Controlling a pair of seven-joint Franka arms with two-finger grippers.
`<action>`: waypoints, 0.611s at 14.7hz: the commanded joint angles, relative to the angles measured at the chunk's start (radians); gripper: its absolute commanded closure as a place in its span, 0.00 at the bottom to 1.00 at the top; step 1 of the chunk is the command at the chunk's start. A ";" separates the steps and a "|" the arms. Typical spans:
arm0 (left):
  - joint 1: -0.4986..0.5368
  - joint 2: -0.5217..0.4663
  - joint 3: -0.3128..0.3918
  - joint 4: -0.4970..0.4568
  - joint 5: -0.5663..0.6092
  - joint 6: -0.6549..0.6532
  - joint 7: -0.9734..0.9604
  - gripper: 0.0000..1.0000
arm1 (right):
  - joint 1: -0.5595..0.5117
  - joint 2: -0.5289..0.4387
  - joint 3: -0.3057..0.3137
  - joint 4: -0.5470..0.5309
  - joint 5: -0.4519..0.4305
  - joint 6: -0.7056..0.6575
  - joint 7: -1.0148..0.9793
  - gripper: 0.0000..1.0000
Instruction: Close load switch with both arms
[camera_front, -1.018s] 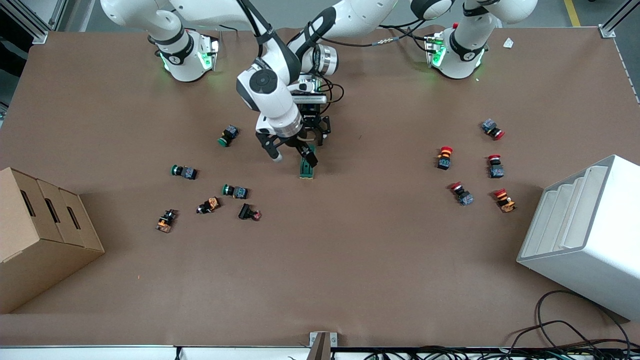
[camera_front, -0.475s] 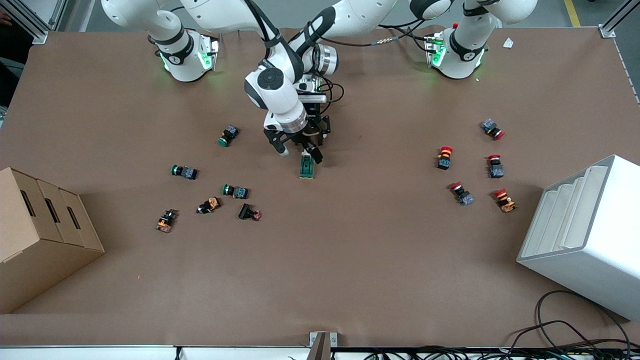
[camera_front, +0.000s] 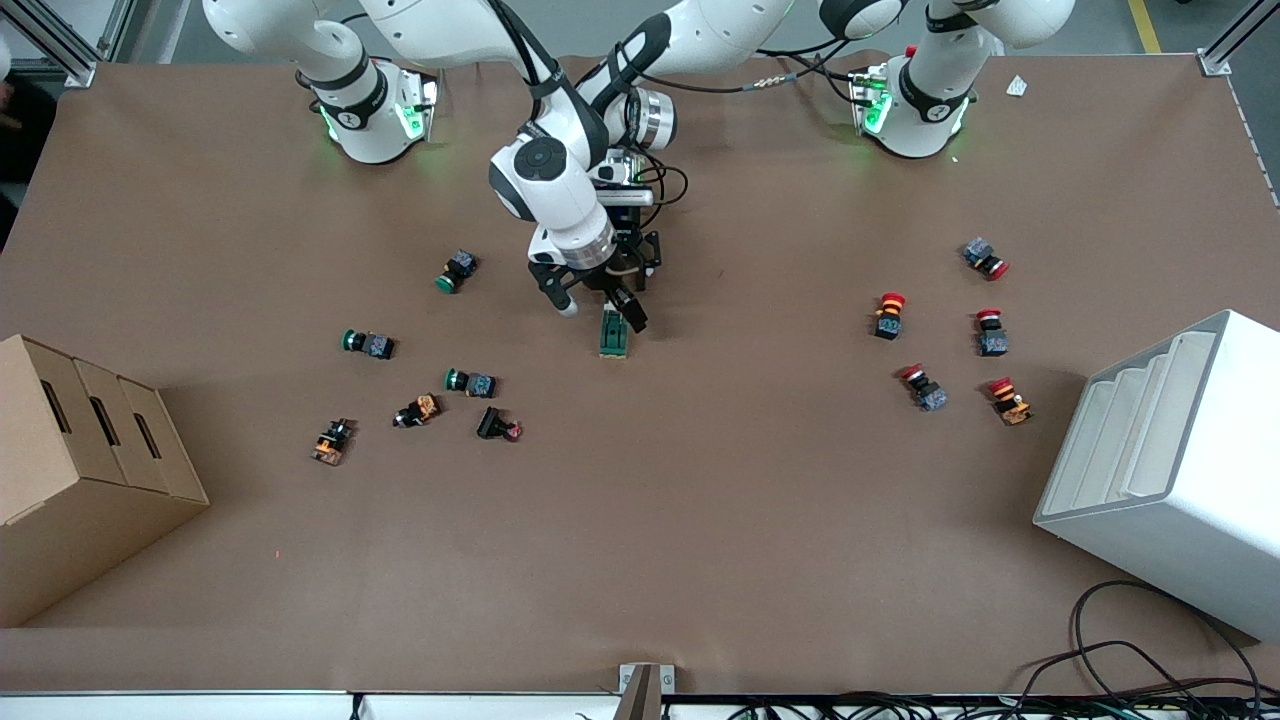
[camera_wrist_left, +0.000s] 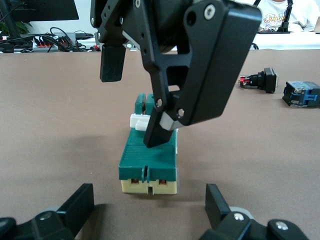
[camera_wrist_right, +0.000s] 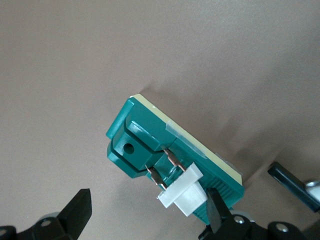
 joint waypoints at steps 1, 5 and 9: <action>-0.016 0.100 -0.022 -0.008 -0.026 0.084 -0.022 0.01 | -0.021 -0.008 -0.006 0.023 0.012 0.004 -0.005 0.00; -0.016 0.100 -0.019 -0.008 -0.026 0.084 -0.022 0.01 | -0.054 -0.010 -0.007 0.064 0.010 -0.007 -0.007 0.00; -0.016 0.100 -0.016 -0.008 -0.026 0.084 -0.022 0.01 | -0.084 -0.010 -0.007 0.101 0.010 -0.028 -0.010 0.00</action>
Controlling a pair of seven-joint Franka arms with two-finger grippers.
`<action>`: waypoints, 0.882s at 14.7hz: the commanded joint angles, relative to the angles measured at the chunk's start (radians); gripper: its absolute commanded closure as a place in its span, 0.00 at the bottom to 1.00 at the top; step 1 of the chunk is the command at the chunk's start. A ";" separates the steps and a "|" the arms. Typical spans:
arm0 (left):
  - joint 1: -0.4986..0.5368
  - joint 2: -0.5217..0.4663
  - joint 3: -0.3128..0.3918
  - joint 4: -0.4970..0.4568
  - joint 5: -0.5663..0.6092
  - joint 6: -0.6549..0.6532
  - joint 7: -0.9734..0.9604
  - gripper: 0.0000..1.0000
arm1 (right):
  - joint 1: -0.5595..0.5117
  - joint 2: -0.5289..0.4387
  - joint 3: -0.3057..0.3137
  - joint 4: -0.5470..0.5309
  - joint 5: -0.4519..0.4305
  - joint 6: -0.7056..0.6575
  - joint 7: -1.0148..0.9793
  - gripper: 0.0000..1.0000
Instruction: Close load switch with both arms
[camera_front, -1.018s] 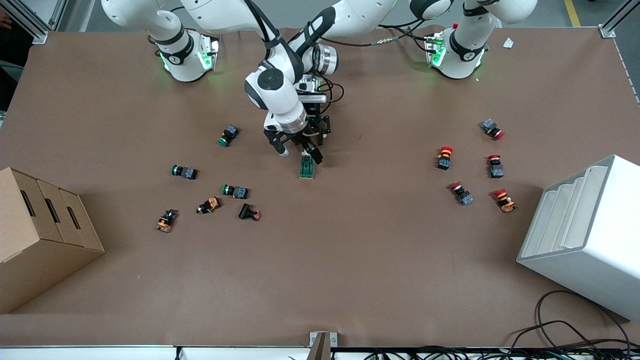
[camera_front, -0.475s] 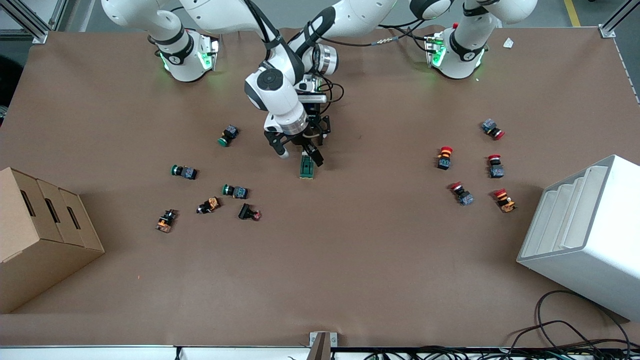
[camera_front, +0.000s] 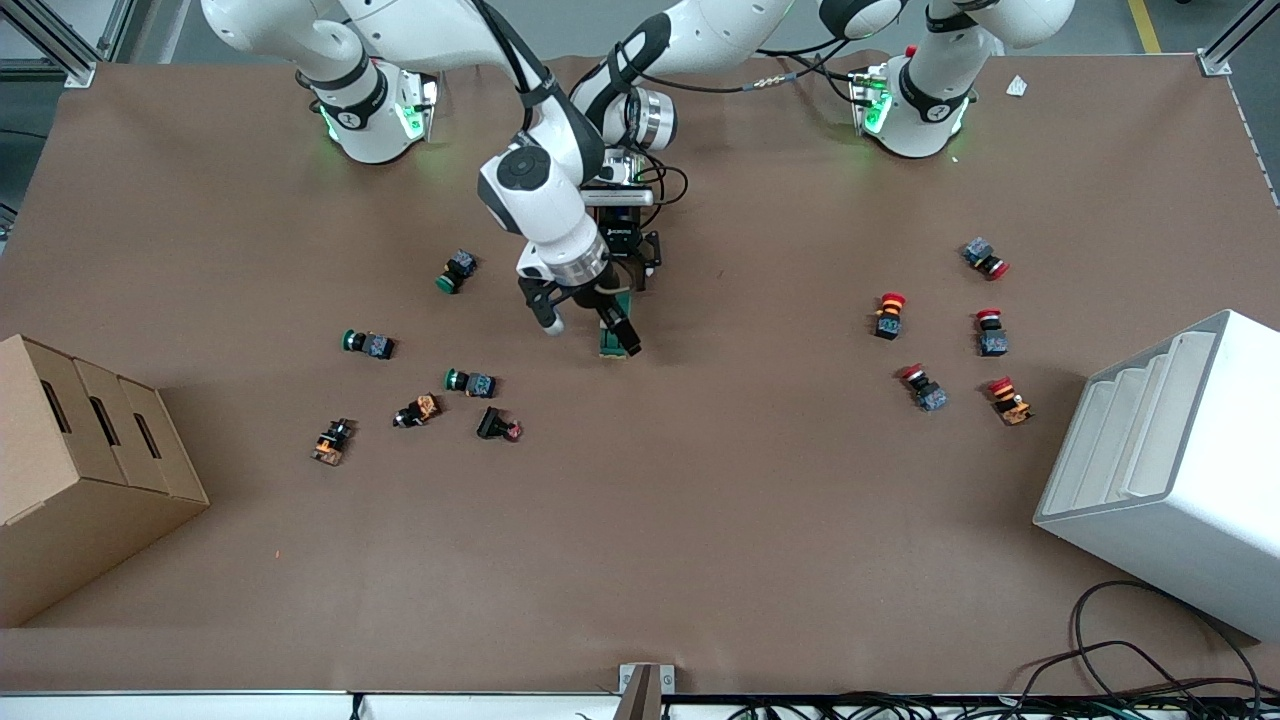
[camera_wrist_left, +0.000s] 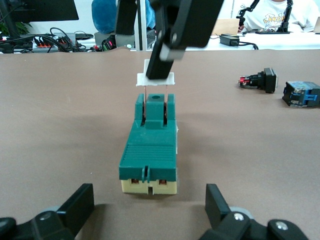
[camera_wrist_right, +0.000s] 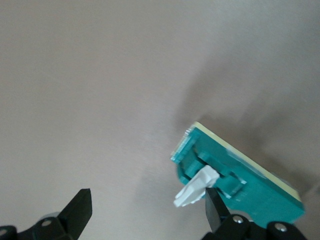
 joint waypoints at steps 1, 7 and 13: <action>-0.014 0.100 -0.018 -0.008 -0.026 0.084 -0.021 0.01 | -0.025 0.002 0.007 0.035 0.005 -0.028 -0.011 0.00; -0.014 0.100 -0.017 -0.008 -0.026 0.084 -0.021 0.01 | -0.033 0.020 0.007 0.060 0.001 -0.039 -0.025 0.00; -0.014 0.100 -0.017 -0.008 -0.026 0.084 -0.021 0.01 | -0.024 0.029 0.007 0.064 0.001 -0.059 -0.022 0.00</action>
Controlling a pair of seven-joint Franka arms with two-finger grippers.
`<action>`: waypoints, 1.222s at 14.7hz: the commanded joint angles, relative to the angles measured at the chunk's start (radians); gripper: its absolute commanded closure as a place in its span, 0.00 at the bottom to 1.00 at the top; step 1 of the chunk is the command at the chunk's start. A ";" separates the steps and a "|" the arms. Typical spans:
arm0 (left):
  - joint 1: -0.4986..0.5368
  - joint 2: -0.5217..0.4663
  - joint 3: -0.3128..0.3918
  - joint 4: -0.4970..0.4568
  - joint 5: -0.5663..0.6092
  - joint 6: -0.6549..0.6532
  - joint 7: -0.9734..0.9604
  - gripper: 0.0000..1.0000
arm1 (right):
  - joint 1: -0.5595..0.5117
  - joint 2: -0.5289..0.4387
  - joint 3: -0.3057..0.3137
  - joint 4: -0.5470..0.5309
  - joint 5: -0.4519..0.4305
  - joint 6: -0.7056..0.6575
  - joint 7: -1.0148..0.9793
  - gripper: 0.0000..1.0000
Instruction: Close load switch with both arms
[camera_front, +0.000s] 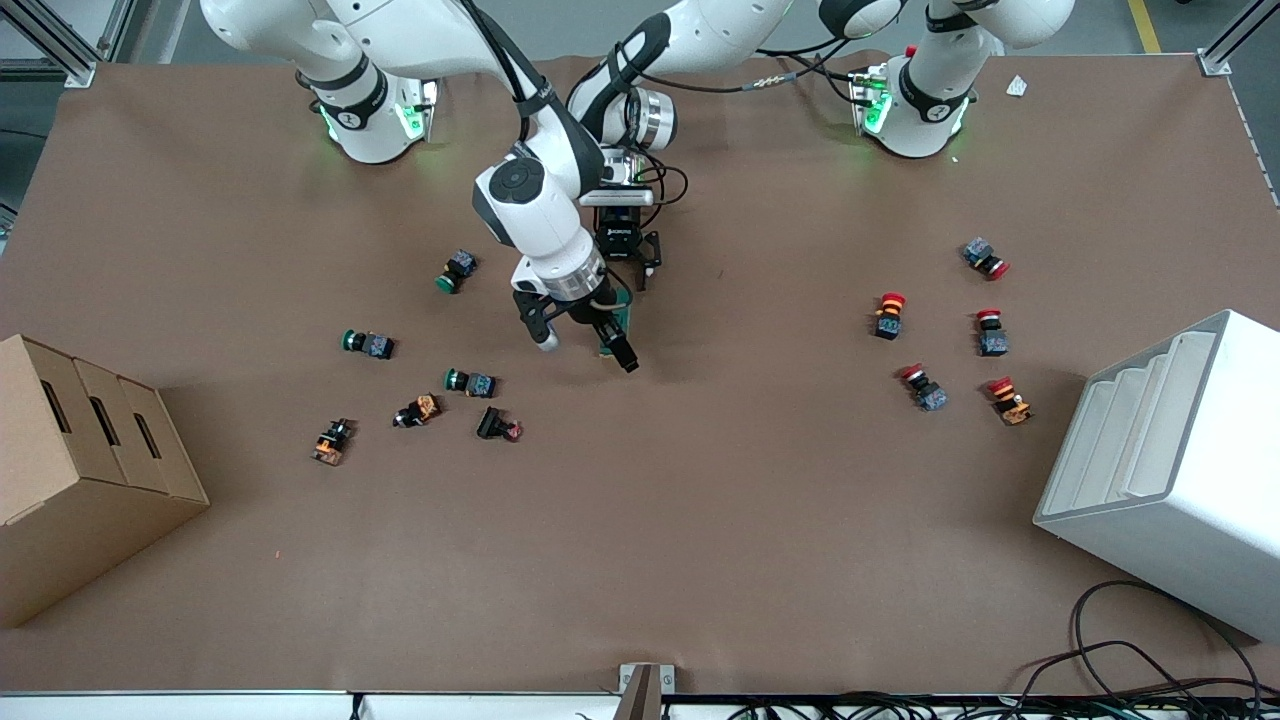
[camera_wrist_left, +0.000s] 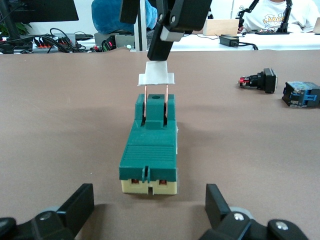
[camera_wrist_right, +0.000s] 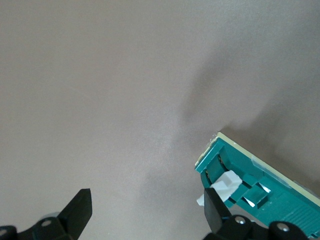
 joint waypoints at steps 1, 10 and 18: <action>-0.010 0.098 -0.022 -0.008 -0.026 0.084 -0.020 0.01 | 0.001 0.016 0.008 0.015 0.000 -0.031 -0.012 0.00; -0.007 0.100 -0.020 -0.008 -0.026 0.084 -0.020 0.01 | -0.004 0.045 0.006 0.050 -0.006 -0.048 -0.027 0.00; -0.007 0.098 -0.014 -0.008 -0.026 0.084 -0.022 0.01 | -0.013 0.103 0.001 0.099 -0.007 -0.046 -0.058 0.00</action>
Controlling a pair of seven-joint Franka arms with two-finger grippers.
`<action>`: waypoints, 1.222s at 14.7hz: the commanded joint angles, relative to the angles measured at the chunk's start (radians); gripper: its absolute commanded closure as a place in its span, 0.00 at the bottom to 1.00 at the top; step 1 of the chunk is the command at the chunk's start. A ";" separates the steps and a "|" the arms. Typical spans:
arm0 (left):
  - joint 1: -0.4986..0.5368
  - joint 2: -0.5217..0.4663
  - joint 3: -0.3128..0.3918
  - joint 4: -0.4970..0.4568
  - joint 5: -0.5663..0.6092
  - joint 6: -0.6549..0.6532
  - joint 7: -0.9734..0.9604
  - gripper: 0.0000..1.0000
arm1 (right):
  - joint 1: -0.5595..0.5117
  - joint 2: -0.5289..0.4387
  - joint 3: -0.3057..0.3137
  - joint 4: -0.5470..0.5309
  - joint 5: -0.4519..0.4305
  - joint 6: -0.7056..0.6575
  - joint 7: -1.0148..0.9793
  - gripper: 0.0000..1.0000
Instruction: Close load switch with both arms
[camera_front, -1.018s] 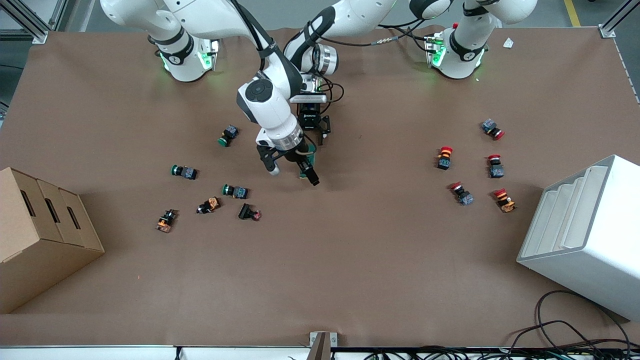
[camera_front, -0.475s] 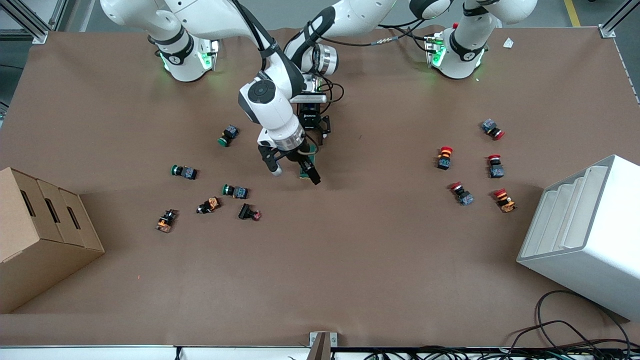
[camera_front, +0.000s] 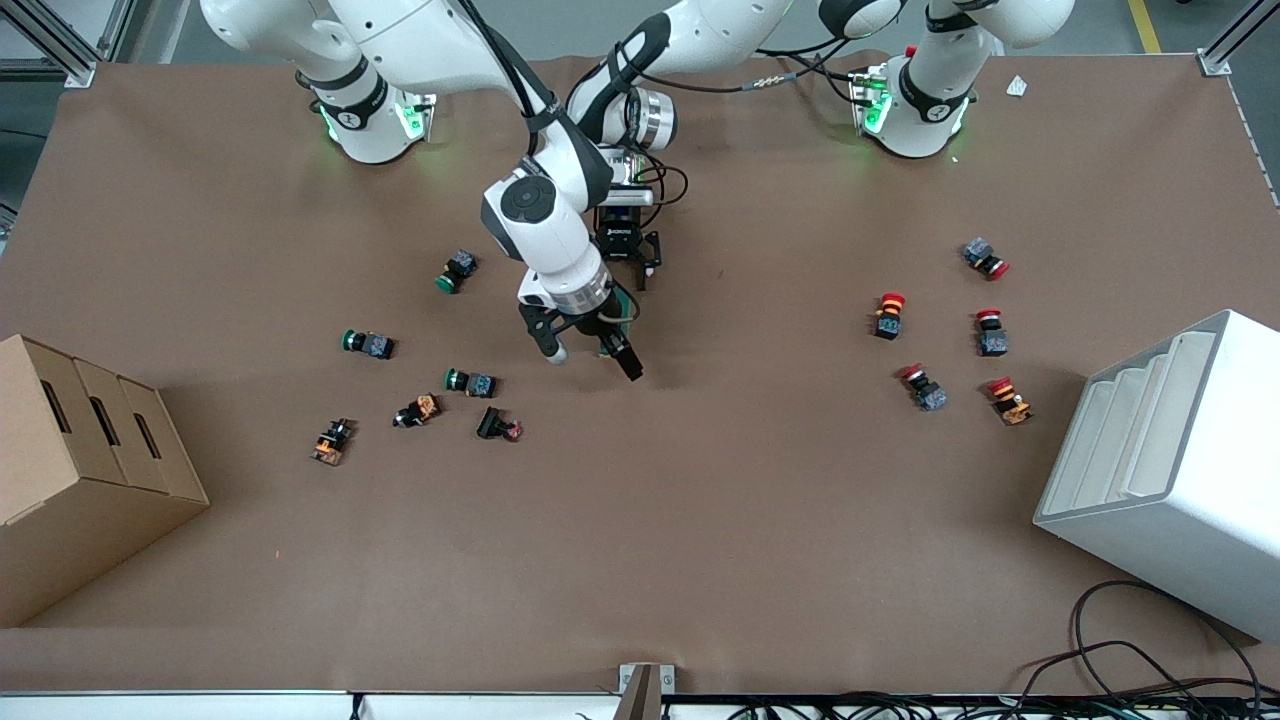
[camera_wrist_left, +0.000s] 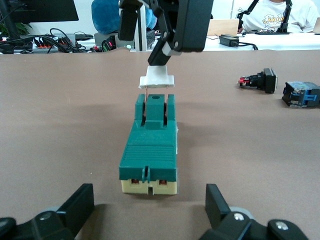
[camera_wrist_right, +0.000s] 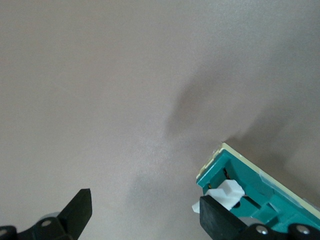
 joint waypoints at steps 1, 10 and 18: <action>-0.006 0.097 -0.015 -0.008 -0.028 0.084 -0.023 0.01 | -0.010 0.041 0.004 0.031 -0.005 -0.005 -0.018 0.00; -0.006 0.097 -0.015 -0.006 -0.028 0.082 -0.023 0.01 | -0.036 0.094 0.004 0.073 -0.012 -0.005 -0.037 0.00; -0.005 0.092 -0.012 -0.008 -0.028 0.081 -0.020 0.01 | -0.047 0.145 0.004 0.113 -0.016 0.001 -0.041 0.00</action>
